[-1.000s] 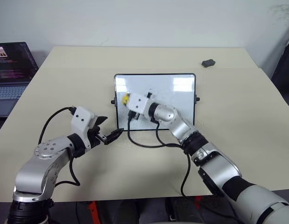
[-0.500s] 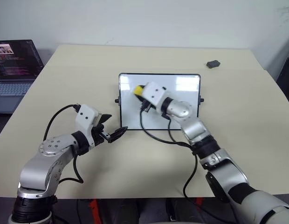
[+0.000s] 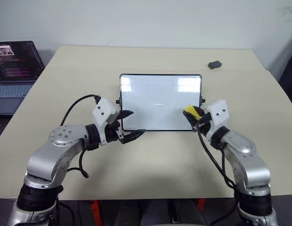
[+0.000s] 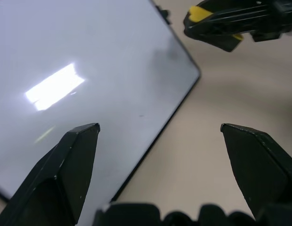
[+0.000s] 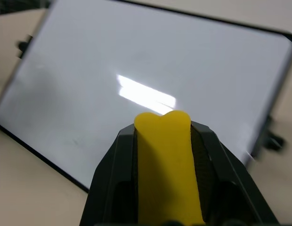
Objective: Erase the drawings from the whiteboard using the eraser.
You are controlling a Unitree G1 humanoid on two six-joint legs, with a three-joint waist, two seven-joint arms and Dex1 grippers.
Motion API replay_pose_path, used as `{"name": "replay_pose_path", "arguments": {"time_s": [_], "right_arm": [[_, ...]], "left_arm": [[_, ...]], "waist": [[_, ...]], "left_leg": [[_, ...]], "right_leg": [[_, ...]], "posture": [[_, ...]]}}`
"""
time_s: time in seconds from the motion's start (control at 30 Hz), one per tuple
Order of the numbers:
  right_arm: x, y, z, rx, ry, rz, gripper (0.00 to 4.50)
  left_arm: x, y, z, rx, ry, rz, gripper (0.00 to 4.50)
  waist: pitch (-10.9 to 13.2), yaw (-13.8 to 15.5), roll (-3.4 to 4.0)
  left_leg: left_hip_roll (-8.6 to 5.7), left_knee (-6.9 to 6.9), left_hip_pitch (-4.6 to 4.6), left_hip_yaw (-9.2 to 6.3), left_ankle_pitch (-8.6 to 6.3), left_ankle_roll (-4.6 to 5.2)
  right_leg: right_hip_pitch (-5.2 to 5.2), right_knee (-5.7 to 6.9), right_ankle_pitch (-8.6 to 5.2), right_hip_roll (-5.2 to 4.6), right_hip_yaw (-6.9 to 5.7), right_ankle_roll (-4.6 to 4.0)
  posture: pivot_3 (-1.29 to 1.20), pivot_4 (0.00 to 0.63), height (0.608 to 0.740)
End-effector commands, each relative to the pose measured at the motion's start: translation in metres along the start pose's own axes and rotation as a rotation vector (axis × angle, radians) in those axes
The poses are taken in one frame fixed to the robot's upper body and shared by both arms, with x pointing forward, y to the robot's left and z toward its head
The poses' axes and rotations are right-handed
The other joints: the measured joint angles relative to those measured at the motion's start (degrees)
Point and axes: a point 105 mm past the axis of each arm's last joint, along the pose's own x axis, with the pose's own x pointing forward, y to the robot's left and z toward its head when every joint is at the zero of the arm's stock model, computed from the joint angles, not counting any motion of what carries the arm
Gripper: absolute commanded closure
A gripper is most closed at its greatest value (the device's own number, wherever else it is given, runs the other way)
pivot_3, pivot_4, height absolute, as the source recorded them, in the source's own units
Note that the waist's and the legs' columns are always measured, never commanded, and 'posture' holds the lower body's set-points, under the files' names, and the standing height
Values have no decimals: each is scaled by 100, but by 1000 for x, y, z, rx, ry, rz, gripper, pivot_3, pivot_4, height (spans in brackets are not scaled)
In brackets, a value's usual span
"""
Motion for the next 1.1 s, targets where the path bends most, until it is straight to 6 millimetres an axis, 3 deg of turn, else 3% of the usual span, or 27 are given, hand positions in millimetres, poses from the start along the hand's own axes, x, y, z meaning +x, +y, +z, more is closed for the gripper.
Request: {"name": "replay_pose_path", "arguments": {"time_s": [0.03,0.17,0.37,0.57,0.8,0.87,0.9,1.1], "right_arm": [[-21,-29,-11,27,41,-164,3356],[-35,-50,-40,82,151,-300,3356],[-35,-58,-57,122,215,-355,3356],[-39,-69,-64,151,241,-400,3356],[-38,-69,-67,187,257,-384,3356],[-37,-69,-68,198,257,-379,2646],[-36,-68,-68,198,255,-375,2509],[-33,-67,-64,199,234,-363,347]], "left_arm": [[14,-13,6,63,-13,-142,0],[33,-19,2,184,11,-248,0],[55,-37,8,268,-23,-368,0],[66,-51,12,302,-54,-421,0],[67,-50,12,296,-55,-407,0],[67,-49,12,290,-57,-396,0],[66,-49,11,286,-57,-391,0],[64,-50,6,264,-51,-370,0]], "waist": [[-1,5,1],[-2,0,4],[-4,-14,8],[-9,-5,16],[-24,-8,41],[-26,-8,43],[-26,-8,44],[-33,-8,55]], "left_leg": [[-1,1,1,0,0,0],[-4,2,1,3,0,0],[-1,2,3,15,0,0],[-4,3,1,14,-1,2],[-3,3,1,13,-1,4],[-3,3,1,14,-2,4],[-3,3,1,14,-2,4],[-4,3,1,15,-2,5]], "right_leg": [[2,1,-3,1,1,0],[2,3,-11,2,4,-3],[1,4,-15,6,13,-5],[1,4,-16,6,16,-3],[2,5,-17,7,16,-2],[2,5,-17,7,16,-2],[2,5,-17,7,16,-2],[2,5,-17,7,18,-2]], "posture": [[0,150,740],[0,150,740],[0,150,740],[0,150,740],[0,150,740],[0,150,740],[0,150,740],[0,150,740]]}}
